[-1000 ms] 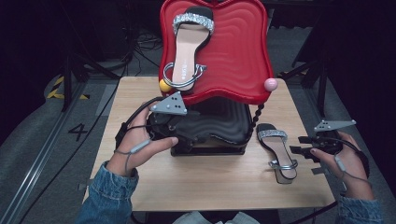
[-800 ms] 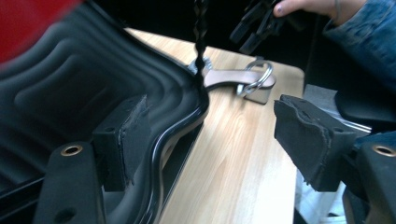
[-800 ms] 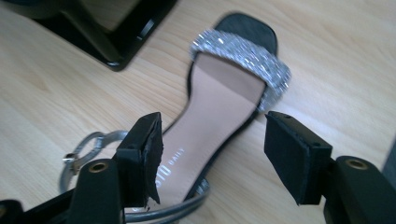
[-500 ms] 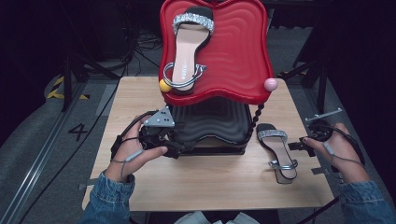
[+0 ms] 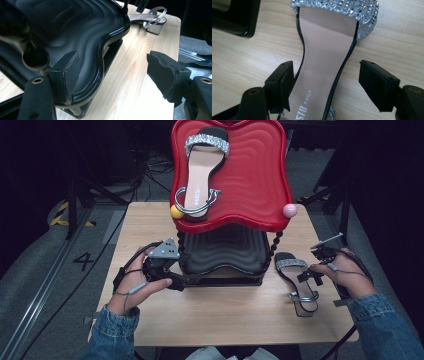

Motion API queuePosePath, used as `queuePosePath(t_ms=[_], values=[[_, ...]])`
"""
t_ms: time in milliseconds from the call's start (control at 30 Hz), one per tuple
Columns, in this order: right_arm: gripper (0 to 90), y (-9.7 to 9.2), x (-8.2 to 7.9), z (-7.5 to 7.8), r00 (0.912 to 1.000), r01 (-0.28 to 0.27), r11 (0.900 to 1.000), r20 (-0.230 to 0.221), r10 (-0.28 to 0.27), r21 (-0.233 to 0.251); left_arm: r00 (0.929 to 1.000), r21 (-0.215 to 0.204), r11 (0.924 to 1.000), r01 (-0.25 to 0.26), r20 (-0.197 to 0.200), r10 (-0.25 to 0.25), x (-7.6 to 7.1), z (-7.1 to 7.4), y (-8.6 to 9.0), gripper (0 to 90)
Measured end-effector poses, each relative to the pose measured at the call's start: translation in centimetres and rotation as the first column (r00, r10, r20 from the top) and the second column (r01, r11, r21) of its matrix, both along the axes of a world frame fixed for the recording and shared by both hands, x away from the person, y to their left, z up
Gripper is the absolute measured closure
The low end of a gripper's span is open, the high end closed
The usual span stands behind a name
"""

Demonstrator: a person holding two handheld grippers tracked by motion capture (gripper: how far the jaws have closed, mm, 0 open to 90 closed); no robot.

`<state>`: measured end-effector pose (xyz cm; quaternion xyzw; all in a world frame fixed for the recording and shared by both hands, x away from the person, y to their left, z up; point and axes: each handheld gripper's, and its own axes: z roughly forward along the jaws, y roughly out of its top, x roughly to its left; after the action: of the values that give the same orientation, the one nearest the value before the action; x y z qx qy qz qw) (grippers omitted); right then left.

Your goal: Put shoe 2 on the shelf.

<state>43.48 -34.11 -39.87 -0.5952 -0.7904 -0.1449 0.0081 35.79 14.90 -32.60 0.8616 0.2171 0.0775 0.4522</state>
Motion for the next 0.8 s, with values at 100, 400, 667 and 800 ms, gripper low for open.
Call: queuePosePath(t_ms=[100, 400, 667, 800], values=[[26.3, 0.3, 0.4, -0.5, 0.9970, 0.067, 0.9978, -0.039, -0.067, 0.002, 1.0000, 0.007, 1.0000, 0.006, -0.005, -0.006, 0.0, -0.2, 0.0, 26.8], [27.8, 1.6, 0.7, -2.6, 0.9743, 0.163, 0.9865, -0.154, -0.164, -0.021, 0.9998, 0.012, 0.9998, 0.013, -0.014, -0.013, 0.1, -0.6, 0.0, 26.6], [36.0, 2.5, 0.6, -3.9, 0.9608, 0.173, 0.9797, -0.202, -0.190, -0.102, 0.9997, 0.019, 0.9997, 0.013, -0.020, -0.013, 0.1, -0.7, -0.1, 26.3], [41.8, 2.6, 0.8, -3.9, 0.9404, 0.234, 0.9667, -0.228, -0.252, -0.103, 0.9998, 0.036, 0.9993, 0.008, -0.021, -0.008, 0.3, -0.9, 0.1, 26.3]])
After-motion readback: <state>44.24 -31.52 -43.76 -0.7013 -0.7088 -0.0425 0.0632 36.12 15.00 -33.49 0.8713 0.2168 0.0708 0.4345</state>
